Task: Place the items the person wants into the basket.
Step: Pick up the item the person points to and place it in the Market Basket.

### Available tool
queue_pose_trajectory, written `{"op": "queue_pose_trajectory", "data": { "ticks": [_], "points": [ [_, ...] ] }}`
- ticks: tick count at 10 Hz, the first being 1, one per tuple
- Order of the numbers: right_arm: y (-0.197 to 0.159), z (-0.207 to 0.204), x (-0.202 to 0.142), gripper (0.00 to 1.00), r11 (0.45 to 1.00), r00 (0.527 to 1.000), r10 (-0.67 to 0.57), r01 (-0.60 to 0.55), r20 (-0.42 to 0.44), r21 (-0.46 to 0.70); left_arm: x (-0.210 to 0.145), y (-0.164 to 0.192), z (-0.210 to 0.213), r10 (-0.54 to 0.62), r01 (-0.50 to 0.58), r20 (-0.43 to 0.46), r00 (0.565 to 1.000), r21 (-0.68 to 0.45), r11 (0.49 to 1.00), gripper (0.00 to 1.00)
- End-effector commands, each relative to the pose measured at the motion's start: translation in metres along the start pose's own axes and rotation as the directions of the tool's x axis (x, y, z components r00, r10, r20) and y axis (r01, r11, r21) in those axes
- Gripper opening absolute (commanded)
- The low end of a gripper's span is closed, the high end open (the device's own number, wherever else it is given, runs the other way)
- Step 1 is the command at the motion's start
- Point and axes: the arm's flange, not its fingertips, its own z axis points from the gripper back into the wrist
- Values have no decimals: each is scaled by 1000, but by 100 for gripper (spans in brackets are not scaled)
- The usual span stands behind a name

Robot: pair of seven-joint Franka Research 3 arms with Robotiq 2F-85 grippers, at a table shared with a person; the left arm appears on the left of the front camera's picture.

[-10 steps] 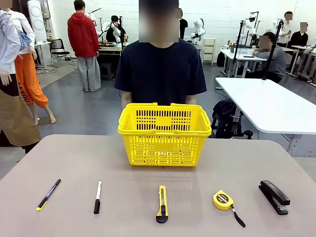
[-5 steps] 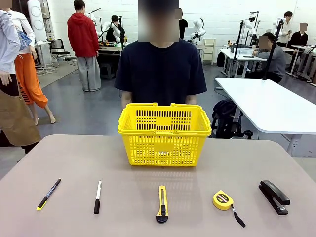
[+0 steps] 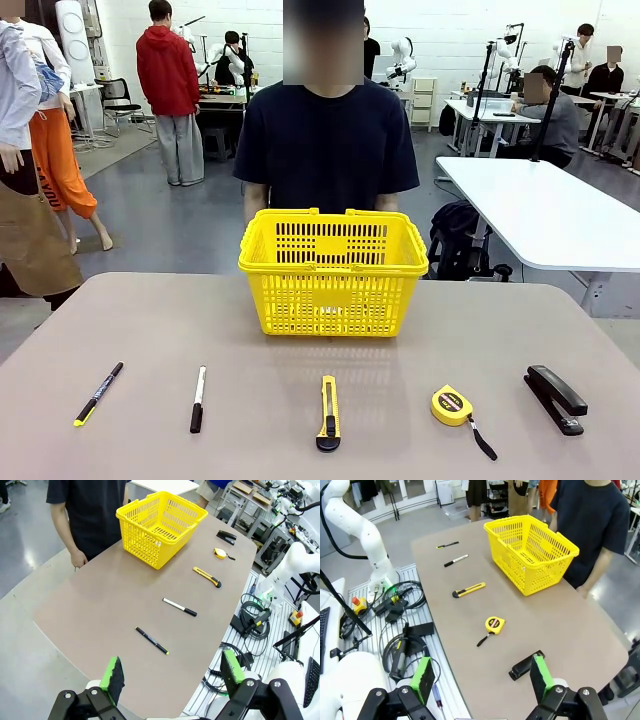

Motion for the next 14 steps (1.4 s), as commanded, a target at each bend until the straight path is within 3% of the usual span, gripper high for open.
{"op": "queue_pose_trajectory", "data": {
  "ticks": [1,14],
  "points": [
    [0,1,3,100,1000,1000,18,-18,11,10,1,-1,3,0,0,9,1000,-6,1000,100],
    [0,1,3,100,1000,1000,18,-18,11,10,1,-1,3,0,0,9,1000,-6,1000,100]
  ]
}}
